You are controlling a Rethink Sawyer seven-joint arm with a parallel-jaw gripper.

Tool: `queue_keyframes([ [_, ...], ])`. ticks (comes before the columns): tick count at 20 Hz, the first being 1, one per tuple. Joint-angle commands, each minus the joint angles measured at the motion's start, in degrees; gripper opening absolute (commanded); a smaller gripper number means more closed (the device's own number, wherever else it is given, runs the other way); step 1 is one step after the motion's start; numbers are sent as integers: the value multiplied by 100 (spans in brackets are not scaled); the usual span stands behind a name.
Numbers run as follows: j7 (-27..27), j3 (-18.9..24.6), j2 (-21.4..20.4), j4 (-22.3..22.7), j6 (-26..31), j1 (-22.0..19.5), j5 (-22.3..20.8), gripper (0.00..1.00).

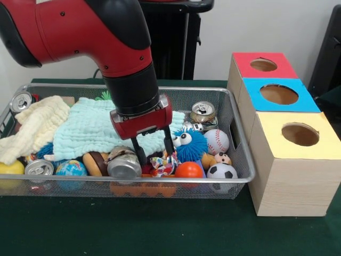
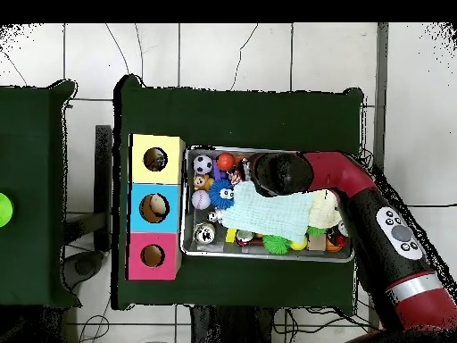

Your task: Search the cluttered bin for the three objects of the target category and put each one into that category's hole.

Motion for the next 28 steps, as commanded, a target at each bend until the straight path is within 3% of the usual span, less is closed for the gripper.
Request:
queue_keyframes([
  [1, -1152, -71, 333, -175, -460, -6, -523, 100],
  [13, -1100, -83, 422, -135, -484, -23, -500, 100],
  [14, -1105, -74, 438, -114, -492, -47, -495, 0],
  [28, -1228, -29, 523, -194, -263, -70, -378, 0],
])
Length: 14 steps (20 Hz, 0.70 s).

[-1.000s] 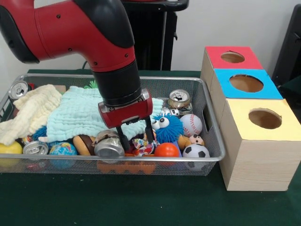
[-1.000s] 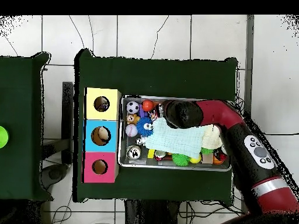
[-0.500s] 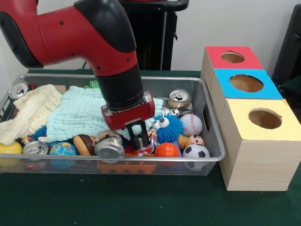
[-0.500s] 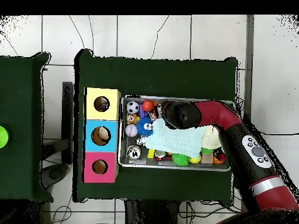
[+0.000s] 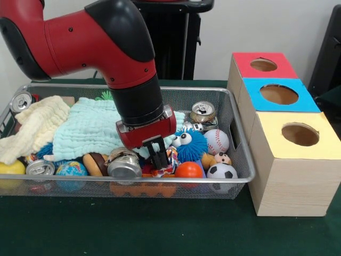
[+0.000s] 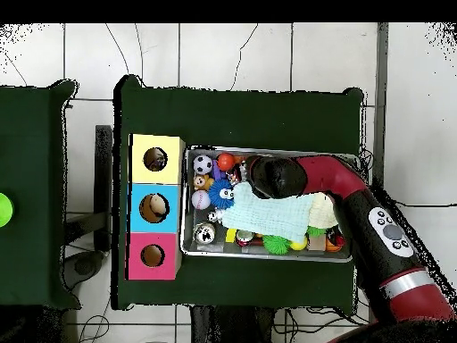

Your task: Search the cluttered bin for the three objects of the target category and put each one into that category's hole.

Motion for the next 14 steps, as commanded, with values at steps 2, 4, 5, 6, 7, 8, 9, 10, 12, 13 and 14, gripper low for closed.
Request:
queue_keyframes([
  [2, -1230, -28, 237, -198, 111, -53, -184, 0],
  [4, -1231, -26, 232, -207, 130, -43, -175, 0],
  [5, -1226, -27, 226, -208, 129, -39, -177, 0],
  [6, -1233, -24, 212, -189, 138, -51, -172, 0],
  [7, -1236, -21, 201, -183, 157, -53, -161, 0],
  [8, -1247, -13, 152, -143, 179, -64, -154, 0],
  [9, -1229, -22, 114, -122, 220, -62, -135, 0],
  [10, -1219, -25, 42, -72, 287, -69, -104, 0],
  [12, -1179, -31, -99, -11, 397, -44, -58, 0],
  [13, -1161, -34, -149, 14, 441, -33, -38, 0],
  [14, -1120, -38, -215, 52, 523, -9, 10, 0],
])
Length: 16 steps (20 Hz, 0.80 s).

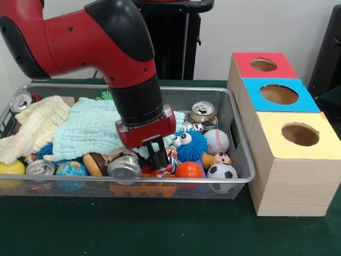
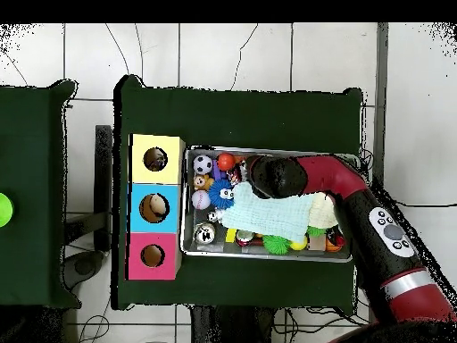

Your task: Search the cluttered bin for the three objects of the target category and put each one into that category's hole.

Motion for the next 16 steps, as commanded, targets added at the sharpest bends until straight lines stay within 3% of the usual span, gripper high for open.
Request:
queue_keyframes([
  [1, -1081, -48, -230, 88, 553, 1, 32, 0],
  [16, -667, -231, -859, 553, 1018, 153, 377, 0],
])
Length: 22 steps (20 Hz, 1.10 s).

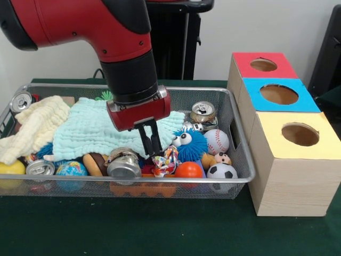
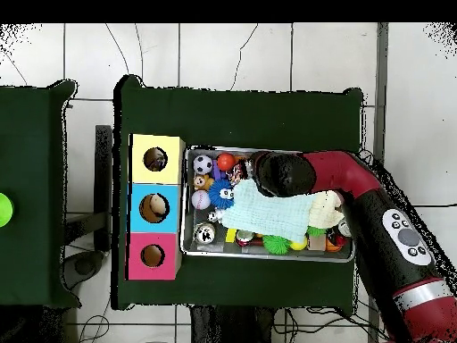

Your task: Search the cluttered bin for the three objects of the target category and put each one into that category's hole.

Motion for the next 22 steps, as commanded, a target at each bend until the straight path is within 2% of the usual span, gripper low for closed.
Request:
queue_keyframes([
  [1, -653, -233, -241, 376, 850, 135, 168, 0],
  [6, -399, -326, -177, 422, 595, 178, 141, 0],
  [9, -457, -284, -146, 456, 536, 130, 173, 0],
  [10, -473, -272, -136, 464, 524, 115, 186, 100],
  [17, -454, -284, -100, 463, 508, 112, 212, 100],
  [22, -219, -385, -61, 396, 425, 190, 201, 100],
])
